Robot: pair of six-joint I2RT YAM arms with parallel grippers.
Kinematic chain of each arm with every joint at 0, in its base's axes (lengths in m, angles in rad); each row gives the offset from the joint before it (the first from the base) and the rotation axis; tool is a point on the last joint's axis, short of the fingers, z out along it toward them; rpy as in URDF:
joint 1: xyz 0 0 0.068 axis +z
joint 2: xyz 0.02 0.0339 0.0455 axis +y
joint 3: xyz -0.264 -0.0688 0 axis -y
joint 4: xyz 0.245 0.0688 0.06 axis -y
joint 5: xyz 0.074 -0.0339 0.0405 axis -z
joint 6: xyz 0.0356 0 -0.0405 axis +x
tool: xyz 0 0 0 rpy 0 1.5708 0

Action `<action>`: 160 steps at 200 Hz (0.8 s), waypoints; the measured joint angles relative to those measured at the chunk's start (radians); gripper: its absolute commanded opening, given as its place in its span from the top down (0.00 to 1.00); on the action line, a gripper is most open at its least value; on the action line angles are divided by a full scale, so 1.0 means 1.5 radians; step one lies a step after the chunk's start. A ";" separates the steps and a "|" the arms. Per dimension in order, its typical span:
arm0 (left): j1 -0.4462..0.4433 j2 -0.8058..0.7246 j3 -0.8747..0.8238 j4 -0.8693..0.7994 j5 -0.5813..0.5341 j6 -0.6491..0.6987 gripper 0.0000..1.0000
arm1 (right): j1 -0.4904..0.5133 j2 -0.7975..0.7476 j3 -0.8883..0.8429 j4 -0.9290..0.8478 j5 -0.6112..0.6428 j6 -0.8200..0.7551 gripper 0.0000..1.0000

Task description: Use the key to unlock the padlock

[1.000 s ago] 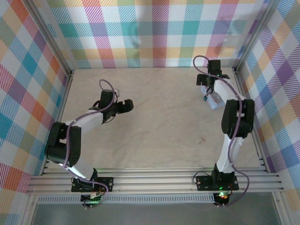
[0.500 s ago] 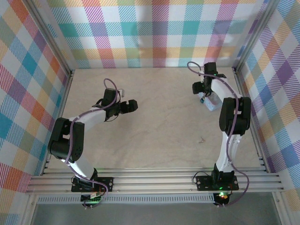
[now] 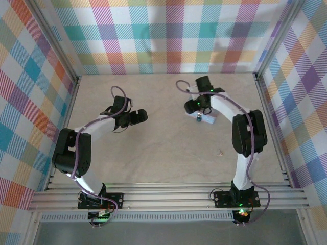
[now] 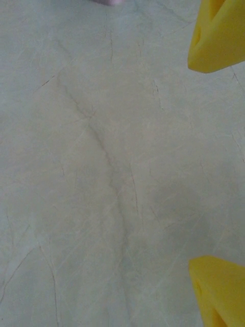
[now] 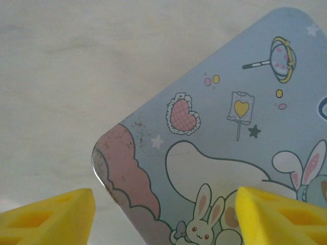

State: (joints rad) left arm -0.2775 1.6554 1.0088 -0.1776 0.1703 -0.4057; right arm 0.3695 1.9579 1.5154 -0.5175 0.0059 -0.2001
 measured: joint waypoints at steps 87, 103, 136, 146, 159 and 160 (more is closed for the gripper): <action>0.001 -0.119 -0.007 -0.096 -0.009 -0.026 0.08 | 0.133 -0.109 -0.054 -0.005 -0.052 0.169 0.24; 0.001 -0.122 -0.006 -0.105 0.010 -0.020 0.09 | 0.128 -0.141 -0.054 -0.006 -0.028 0.217 0.22; 0.001 -0.116 -0.005 -0.106 0.077 -0.017 0.14 | 0.100 -0.168 -0.054 -0.041 0.022 0.314 0.21; 0.001 -0.107 0.001 -0.106 0.101 -0.017 0.16 | 0.081 -0.167 -0.059 -0.048 0.023 0.340 0.20; 0.000 -0.087 0.010 -0.101 0.129 -0.020 0.18 | 0.047 -0.167 -0.074 -0.047 0.021 0.374 0.21; 0.000 -0.086 0.011 -0.101 0.131 -0.020 0.18 | 0.045 -0.167 -0.076 -0.047 0.021 0.375 0.21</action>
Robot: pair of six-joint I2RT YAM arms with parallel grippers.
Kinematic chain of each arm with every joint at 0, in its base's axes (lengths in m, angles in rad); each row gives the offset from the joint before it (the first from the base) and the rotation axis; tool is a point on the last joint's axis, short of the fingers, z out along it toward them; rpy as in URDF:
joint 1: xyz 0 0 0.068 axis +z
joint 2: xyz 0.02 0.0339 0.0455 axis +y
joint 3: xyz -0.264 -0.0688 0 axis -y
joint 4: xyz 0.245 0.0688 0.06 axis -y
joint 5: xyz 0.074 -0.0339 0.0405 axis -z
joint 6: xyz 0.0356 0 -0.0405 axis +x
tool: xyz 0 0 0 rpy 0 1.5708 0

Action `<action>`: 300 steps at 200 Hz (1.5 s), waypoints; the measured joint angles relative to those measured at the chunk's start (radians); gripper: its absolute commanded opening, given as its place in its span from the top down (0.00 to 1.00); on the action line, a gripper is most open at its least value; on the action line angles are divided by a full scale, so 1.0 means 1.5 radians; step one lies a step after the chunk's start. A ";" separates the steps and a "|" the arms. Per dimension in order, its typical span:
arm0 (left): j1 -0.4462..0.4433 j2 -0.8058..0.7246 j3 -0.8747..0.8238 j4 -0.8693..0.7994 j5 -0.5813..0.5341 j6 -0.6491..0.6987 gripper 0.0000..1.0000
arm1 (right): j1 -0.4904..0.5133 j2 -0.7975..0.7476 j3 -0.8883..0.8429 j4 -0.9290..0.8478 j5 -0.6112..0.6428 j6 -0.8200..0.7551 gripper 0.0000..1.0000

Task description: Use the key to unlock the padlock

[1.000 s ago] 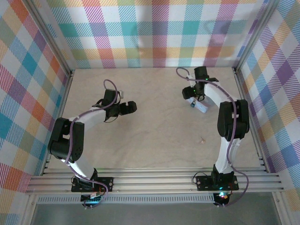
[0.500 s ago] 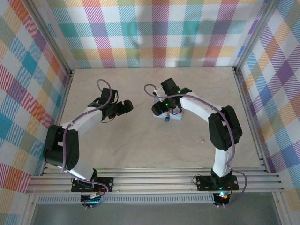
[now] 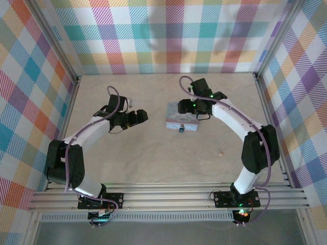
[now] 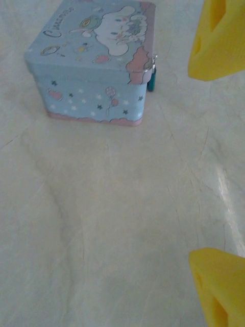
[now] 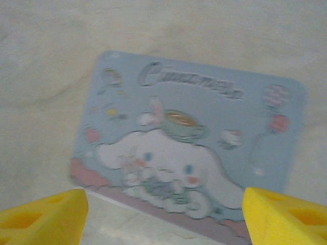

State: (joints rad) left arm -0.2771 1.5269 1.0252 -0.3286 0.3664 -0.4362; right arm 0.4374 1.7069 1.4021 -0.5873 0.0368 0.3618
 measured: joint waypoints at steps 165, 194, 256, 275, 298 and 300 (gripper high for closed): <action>-0.116 0.345 0.291 0.035 0.060 -0.096 0.40 | -0.093 0.154 0.008 0.075 -0.183 0.075 0.42; -0.105 0.348 0.310 0.017 0.039 -0.096 0.44 | -0.091 0.189 0.045 0.093 -0.202 0.078 0.43; -0.034 0.343 0.323 -0.008 -0.014 -0.100 0.48 | -0.031 0.393 0.350 0.054 -0.197 0.047 0.43; -0.010 0.338 0.322 -0.015 -0.037 -0.100 0.48 | -0.013 0.462 0.458 0.038 -0.202 0.045 0.42; 0.010 0.330 0.322 -0.030 -0.064 -0.095 0.46 | 0.008 0.544 0.594 0.012 -0.208 0.045 0.37; 0.013 0.329 0.322 -0.032 -0.066 -0.095 0.45 | 0.010 0.550 0.604 0.010 -0.208 0.045 0.37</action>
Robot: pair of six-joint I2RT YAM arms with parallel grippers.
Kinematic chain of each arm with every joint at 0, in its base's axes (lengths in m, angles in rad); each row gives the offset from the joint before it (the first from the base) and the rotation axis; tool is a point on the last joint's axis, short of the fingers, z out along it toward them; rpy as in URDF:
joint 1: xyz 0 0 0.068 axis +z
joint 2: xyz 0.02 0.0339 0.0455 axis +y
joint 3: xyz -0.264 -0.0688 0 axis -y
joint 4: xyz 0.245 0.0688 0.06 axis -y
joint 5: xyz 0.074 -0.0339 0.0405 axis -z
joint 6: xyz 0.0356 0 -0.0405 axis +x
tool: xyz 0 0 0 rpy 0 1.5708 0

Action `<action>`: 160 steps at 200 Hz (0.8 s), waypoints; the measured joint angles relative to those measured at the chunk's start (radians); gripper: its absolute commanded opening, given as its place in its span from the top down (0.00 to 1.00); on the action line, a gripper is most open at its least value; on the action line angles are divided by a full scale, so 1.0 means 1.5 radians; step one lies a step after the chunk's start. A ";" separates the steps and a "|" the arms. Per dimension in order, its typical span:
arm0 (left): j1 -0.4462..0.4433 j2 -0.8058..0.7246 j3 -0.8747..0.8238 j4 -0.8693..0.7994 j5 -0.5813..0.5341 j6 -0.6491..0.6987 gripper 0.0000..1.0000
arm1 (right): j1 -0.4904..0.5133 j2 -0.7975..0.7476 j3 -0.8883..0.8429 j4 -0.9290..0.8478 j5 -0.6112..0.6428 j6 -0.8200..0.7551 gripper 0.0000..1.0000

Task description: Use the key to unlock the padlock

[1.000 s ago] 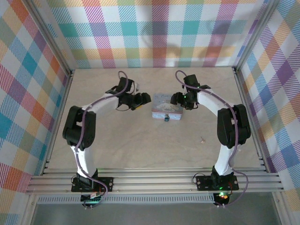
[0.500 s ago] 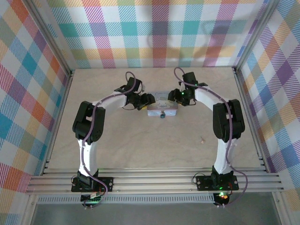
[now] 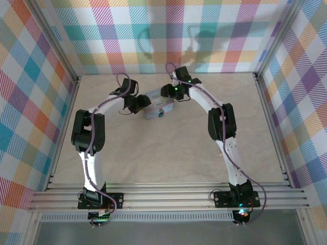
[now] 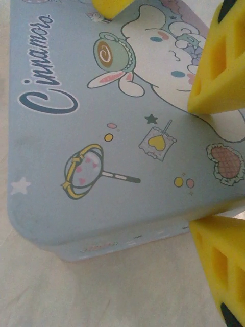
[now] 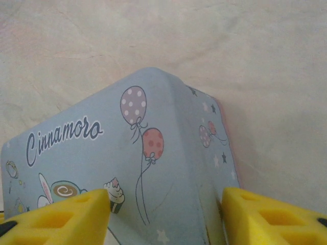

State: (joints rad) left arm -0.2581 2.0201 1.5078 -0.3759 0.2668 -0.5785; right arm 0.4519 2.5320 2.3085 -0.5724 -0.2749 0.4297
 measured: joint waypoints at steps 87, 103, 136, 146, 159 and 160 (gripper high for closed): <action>0.012 -0.016 0.033 -0.095 -0.075 0.055 0.32 | 0.025 0.029 0.085 -0.081 0.002 -0.022 0.19; 0.011 -0.035 0.033 -0.113 -0.086 0.067 0.32 | 0.022 -0.006 0.065 -0.109 0.014 -0.034 0.18; -0.006 -0.108 0.013 -0.119 -0.100 0.090 0.31 | 0.009 -0.158 -0.077 -0.125 0.049 -0.045 0.18; -0.018 -0.132 -0.001 -0.115 -0.103 0.095 0.31 | 0.005 -0.214 -0.142 -0.118 0.060 -0.046 0.19; -0.038 -0.157 -0.023 -0.114 -0.105 0.100 0.31 | -0.002 -0.296 -0.252 -0.100 0.075 -0.042 0.23; -0.041 -0.160 -0.026 -0.114 -0.104 0.100 0.31 | -0.002 -0.300 -0.258 -0.100 0.076 -0.042 0.24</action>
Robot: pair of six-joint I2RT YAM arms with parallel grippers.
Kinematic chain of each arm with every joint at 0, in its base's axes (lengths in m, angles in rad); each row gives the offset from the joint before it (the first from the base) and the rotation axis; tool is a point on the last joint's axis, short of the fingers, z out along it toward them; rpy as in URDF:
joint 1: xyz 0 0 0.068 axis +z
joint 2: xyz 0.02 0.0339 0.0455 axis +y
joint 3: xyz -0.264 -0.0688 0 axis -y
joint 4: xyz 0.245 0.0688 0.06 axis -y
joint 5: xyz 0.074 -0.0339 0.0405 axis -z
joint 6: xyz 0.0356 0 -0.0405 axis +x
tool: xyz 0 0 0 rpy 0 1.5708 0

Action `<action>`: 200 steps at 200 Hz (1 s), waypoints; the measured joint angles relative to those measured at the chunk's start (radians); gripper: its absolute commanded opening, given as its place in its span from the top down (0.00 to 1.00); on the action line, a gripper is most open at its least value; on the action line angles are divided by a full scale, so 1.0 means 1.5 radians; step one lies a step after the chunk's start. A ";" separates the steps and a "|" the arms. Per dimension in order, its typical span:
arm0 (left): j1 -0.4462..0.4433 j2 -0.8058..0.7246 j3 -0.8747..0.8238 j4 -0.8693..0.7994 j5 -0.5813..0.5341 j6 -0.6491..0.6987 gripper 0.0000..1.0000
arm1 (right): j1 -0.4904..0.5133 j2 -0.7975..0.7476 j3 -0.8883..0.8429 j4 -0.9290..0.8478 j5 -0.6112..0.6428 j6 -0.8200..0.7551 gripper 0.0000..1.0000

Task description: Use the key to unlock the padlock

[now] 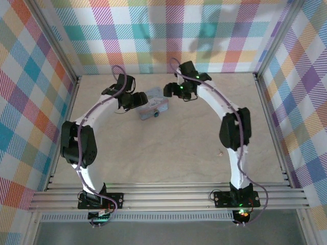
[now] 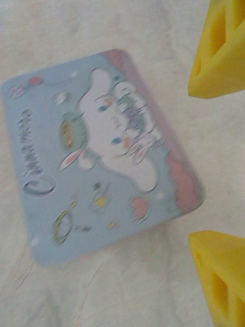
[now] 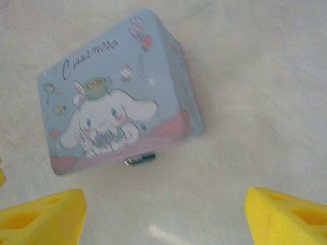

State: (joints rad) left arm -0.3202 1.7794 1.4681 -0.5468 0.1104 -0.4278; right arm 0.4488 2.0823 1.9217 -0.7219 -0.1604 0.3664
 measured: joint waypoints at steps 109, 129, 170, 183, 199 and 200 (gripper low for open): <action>-0.239 -0.032 -0.170 0.081 0.005 -0.007 0.31 | -0.072 -0.427 -0.697 0.010 0.146 0.140 0.40; -0.254 -0.034 -0.191 0.109 0.005 -0.019 0.32 | -0.092 -0.488 -0.731 -0.013 0.174 0.160 0.37; -0.267 -0.034 -0.193 0.148 0.008 -0.021 0.32 | -0.127 -0.540 -0.753 -0.040 0.212 0.179 0.38; -0.267 -0.031 -0.191 0.153 0.006 -0.019 0.31 | -0.140 -0.533 -0.767 -0.039 0.211 0.180 0.40; -0.267 -0.021 -0.183 0.156 0.005 -0.018 0.32 | -0.157 -0.511 -0.779 -0.039 0.208 0.178 0.43; -0.267 -0.021 -0.182 0.156 0.005 -0.018 0.31 | -0.157 -0.510 -0.780 -0.039 0.208 0.178 0.43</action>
State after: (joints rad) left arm -0.7204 1.7485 1.1946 -0.3134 0.1177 -0.4553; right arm 0.2127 1.3167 0.7521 -0.7807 0.1513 0.6327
